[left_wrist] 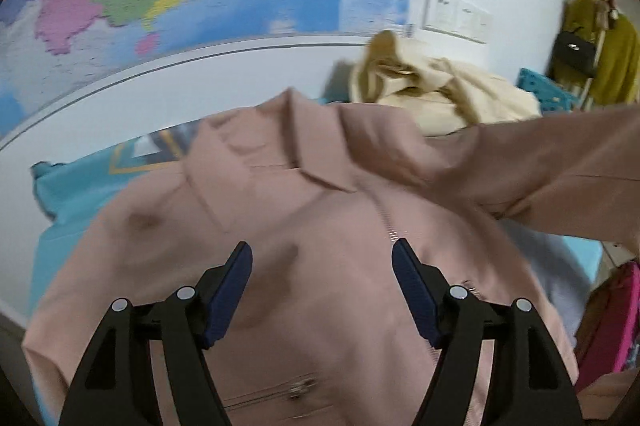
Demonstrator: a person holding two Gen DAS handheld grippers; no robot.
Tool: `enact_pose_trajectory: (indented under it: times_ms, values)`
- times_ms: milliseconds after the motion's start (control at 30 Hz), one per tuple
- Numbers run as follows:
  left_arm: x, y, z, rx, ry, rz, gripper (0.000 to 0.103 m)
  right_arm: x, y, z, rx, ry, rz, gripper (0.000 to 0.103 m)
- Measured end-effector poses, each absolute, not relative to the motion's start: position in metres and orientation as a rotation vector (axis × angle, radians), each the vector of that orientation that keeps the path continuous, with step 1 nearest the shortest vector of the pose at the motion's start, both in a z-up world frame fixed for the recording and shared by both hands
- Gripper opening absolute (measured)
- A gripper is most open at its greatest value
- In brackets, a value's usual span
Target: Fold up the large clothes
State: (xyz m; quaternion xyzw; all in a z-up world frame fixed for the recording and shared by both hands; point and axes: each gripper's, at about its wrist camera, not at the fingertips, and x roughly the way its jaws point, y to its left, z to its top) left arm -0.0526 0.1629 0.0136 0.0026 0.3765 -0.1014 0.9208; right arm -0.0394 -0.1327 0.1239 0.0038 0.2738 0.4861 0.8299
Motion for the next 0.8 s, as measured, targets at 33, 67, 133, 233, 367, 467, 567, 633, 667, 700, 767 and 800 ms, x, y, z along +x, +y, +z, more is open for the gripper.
enact_pose_trajectory:
  times_ms: [33, 67, 133, 233, 367, 467, 567, 633, 667, 700, 767, 800]
  values:
    - [-0.055, 0.164, 0.015, -0.022, 0.762, -0.233, 0.070, -0.036, -0.111, 0.126, -0.016, 0.595, 1.072, 0.002]
    - [-0.057, 0.167, 0.017, -0.040, 0.755, -0.241, 0.070, -0.031, -0.083, 0.127, -0.044, 0.618, 1.130, 0.002]
    - [-0.066, 0.181, 0.023, -0.080, 0.724, -0.229, 0.070, -0.019, -0.042, 0.121, -0.071, 0.659, 1.200, 0.002]
    - [-0.081, 0.212, 0.030, -0.115, 0.695, -0.168, 0.070, 0.006, 0.018, 0.098, -0.052, 0.759, 1.282, 0.002]
    - [-0.099, 0.246, 0.027, -0.125, 0.698, -0.083, 0.070, 0.038, 0.081, 0.054, -0.039, 0.895, 1.296, 0.006]
    - [-0.100, 0.260, 0.017, -0.132, 0.742, -0.054, 0.070, 0.061, 0.100, 0.030, -0.026, 0.962, 1.206, 0.038]
    - [-0.099, 0.258, 0.010, -0.124, 0.770, -0.080, 0.070, 0.069, 0.080, 0.029, 0.021, 0.945, 1.171, 0.050]
    - [-0.092, 0.251, 0.006, -0.113, 0.785, -0.122, 0.071, 0.065, 0.048, 0.041, 0.022, 0.870, 1.142, 0.052]
    - [-0.093, 0.249, 0.004, -0.113, 0.789, -0.141, 0.076, 0.065, 0.037, 0.045, 0.027, 0.845, 1.122, 0.055]
    - [-0.092, 0.246, 0.002, -0.117, 0.798, -0.161, 0.081, 0.064, 0.014, 0.050, 0.040, 0.805, 1.069, 0.056]
    - [-0.096, 0.239, 0.001, -0.139, 0.798, -0.228, 0.081, 0.068, -0.031, 0.052, 0.077, 0.762, 0.962, 0.061]
    - [-0.101, 0.233, 0.003, -0.139, 0.783, -0.269, 0.081, 0.071, -0.043, 0.049, 0.090, 0.759, 0.925, 0.061]
